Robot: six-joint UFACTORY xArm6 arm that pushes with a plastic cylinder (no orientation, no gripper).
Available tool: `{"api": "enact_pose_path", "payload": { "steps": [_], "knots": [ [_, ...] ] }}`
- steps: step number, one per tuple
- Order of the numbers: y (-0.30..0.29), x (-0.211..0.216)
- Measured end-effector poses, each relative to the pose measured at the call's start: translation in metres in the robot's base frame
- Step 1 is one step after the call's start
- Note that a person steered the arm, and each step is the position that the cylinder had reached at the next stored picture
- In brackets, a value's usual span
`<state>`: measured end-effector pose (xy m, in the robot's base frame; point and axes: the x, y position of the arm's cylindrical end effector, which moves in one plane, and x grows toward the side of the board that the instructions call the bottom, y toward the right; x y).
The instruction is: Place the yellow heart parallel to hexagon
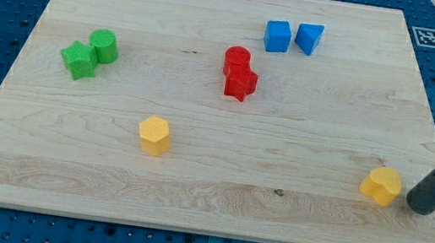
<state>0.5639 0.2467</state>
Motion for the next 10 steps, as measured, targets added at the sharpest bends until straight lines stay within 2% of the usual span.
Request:
{"api": "enact_pose_path", "payload": {
  "steps": [3, 7, 9, 10],
  "knots": [
    [-0.04, -0.001],
    [-0.046, -0.019],
    [-0.091, -0.019],
    [-0.092, -0.019]
  ]
}}
